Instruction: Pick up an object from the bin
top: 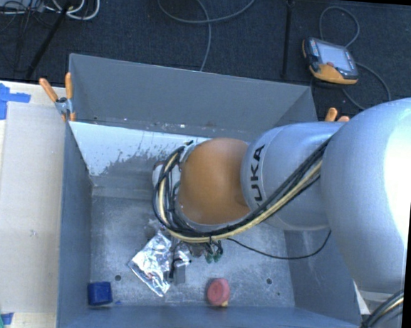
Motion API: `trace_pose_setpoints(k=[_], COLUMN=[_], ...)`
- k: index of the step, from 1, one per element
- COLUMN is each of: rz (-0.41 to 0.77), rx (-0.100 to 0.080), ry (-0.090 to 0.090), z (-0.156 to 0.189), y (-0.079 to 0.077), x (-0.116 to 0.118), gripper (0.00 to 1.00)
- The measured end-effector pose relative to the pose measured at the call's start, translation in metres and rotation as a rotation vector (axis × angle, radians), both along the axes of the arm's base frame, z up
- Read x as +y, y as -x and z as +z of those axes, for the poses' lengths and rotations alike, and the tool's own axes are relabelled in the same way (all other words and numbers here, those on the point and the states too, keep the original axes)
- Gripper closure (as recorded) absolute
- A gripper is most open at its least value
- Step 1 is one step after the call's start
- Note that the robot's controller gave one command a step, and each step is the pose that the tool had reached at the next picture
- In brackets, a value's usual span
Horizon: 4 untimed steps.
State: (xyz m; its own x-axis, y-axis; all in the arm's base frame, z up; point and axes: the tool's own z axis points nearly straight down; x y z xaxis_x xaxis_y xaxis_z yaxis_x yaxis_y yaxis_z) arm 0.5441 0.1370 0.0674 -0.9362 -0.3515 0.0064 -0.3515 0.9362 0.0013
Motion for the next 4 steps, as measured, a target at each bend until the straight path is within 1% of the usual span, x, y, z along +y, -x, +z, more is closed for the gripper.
trace_pose_setpoints(k=[1,2,3,4], rz=[-0.044,-0.1,0.047,0.041], rx=[-0.005,-0.007,-0.001,0.0], ry=[-0.001,-0.001,0.0,-0.001], z=[0.033,0.045,0.001,0.001], y=[0.012,0.011,0.005,0.005], x=[-0.008,-0.019,-0.01,-0.011], gripper=[0.0,0.0,0.0,0.0])
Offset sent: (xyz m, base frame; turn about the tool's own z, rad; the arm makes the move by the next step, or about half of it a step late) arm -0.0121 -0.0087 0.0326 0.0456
